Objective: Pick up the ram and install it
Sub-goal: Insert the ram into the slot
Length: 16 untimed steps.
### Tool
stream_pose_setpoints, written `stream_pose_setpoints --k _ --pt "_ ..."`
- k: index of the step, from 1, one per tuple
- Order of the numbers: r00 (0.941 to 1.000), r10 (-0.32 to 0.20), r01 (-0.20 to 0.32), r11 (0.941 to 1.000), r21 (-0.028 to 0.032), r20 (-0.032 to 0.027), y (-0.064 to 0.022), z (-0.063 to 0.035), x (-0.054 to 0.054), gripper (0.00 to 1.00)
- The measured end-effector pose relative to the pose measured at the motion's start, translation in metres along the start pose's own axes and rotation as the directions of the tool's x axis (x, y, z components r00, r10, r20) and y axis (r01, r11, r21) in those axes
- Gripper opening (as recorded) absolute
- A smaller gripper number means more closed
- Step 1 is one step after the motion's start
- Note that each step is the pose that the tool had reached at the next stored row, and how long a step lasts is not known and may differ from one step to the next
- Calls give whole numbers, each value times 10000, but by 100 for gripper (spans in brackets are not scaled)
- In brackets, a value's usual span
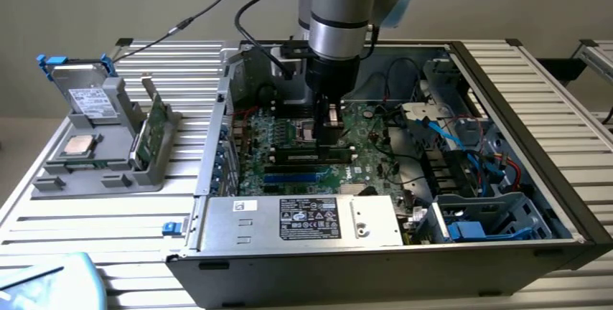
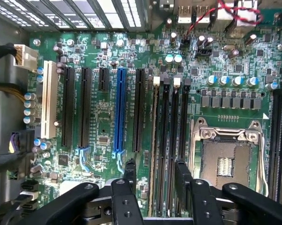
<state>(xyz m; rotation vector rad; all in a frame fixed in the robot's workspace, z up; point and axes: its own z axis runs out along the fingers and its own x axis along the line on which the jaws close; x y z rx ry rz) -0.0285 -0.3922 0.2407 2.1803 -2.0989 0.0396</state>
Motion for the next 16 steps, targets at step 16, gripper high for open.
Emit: stream_pose_setpoints --k 16 --pt "10000 0 0 10000 0 1 26 -36 3 13"
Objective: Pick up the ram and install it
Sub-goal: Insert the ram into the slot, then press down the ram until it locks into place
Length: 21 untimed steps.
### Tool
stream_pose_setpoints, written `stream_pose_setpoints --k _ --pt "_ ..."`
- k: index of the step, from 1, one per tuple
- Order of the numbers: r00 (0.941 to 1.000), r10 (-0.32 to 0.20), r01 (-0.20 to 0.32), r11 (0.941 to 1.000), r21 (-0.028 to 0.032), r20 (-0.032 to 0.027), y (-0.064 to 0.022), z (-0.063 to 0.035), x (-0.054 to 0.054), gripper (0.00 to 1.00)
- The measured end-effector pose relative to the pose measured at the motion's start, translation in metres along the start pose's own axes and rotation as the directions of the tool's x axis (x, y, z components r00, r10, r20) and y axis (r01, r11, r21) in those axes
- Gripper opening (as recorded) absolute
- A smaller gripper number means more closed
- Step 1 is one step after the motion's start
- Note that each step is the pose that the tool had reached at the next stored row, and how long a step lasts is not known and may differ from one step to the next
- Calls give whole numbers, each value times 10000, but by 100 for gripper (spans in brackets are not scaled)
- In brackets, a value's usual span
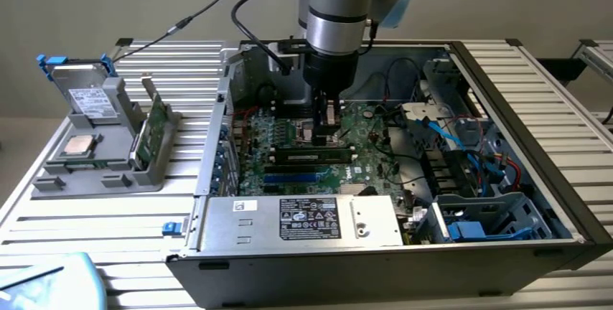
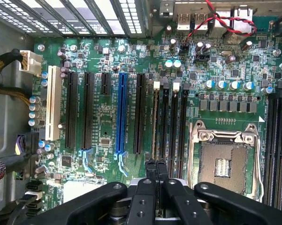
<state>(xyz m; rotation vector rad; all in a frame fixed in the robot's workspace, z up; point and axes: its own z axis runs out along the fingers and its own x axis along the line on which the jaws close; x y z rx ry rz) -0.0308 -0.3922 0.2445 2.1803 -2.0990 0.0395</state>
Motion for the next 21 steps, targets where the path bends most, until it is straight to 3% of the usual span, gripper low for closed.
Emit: stream_pose_setpoints --k 16,21 --pt "10000 -1 1 10000 1 -1 -4 0 1 11" --pt "10000 0 0 10000 -1 5 -156 -7 39 11"
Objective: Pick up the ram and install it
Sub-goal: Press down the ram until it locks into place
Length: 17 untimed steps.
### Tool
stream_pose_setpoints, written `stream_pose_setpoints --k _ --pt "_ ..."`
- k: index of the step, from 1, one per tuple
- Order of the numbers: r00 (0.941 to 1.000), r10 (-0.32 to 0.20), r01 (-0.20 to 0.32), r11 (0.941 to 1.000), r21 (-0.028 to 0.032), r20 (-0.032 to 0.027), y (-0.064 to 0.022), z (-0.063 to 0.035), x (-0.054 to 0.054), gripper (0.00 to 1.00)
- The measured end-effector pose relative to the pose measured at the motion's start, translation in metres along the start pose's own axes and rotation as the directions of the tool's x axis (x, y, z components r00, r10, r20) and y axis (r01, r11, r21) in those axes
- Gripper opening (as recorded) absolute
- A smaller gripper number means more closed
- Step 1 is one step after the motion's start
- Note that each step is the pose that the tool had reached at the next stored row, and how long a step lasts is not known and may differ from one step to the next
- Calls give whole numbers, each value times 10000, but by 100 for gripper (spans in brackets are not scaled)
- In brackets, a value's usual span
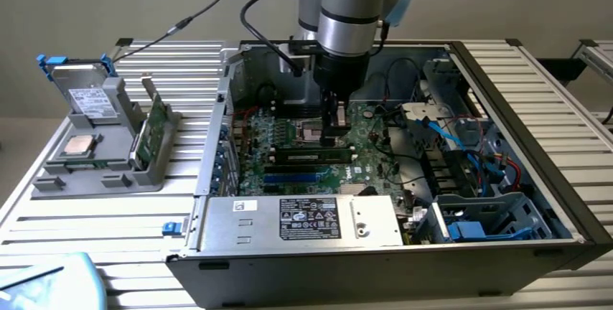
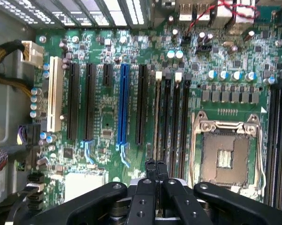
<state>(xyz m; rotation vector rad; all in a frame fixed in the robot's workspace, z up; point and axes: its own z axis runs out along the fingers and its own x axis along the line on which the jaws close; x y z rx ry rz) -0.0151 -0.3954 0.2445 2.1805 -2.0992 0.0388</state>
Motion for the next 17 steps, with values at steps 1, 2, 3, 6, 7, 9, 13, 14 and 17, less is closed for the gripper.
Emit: stream_pose_setpoints --k 1,2,3,6,7,9,13,14,17 --pt "10000 -1 1 10000 -1 0 -33 -2 8 11" --pt "10000 0 0 10000 1 2 -57 -2 12 11" --pt "10000 -1 1 10000 0 1 -70 -2 13 11" --pt "10000 6 -6 10000 0 3 -88 30 10 11" --pt "10000 11 -11 10000 0 4 -92 48 8 11" --pt "10000 23 -23 10000 -2 3 -101 83 5 11" --pt "10000 54 -54 10000 -5 6 -121 153 -1 11" --pt "10000 64 -64 10000 -9 -2 -124 166 -1 11" --pt "10000 76 -76 10000 -11 -1 -128 189 -3 11"
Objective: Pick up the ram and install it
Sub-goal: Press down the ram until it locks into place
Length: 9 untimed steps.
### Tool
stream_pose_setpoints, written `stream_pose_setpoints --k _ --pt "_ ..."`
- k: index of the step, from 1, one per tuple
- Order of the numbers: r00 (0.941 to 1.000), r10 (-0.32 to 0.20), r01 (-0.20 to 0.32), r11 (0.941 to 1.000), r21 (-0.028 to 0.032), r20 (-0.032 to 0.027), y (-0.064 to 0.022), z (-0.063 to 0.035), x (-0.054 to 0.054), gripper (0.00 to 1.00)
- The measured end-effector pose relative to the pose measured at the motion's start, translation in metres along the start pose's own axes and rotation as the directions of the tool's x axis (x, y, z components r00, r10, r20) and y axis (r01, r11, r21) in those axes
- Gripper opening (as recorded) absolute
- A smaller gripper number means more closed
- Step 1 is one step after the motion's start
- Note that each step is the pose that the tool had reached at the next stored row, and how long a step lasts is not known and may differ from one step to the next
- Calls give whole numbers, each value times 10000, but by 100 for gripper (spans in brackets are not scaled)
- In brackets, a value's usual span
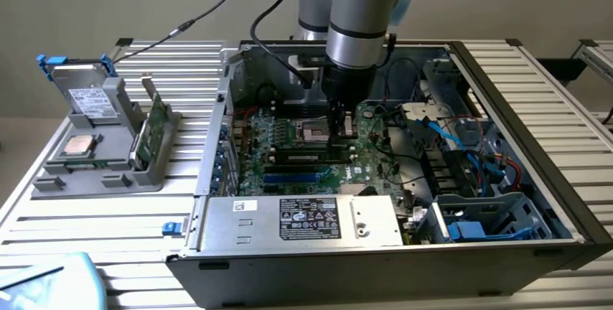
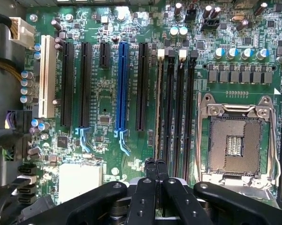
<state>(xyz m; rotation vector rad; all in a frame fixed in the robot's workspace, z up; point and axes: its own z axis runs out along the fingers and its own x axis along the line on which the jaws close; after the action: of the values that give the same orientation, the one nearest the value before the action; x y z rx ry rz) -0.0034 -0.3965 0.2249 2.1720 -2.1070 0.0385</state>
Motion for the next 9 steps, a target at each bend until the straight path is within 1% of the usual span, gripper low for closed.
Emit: stream_pose_setpoints --k 3,5,7,9 --pt "10000 -1 1 10000 3 10 -1 0 -2 11" --pt "10000 -1 1 10000 10 27 13 -24 -2 11" --pt "10000 0 0 10000 3 9 47 -67 3 11" --pt "10000 0 0 10000 2 9 91 -84 4 11"
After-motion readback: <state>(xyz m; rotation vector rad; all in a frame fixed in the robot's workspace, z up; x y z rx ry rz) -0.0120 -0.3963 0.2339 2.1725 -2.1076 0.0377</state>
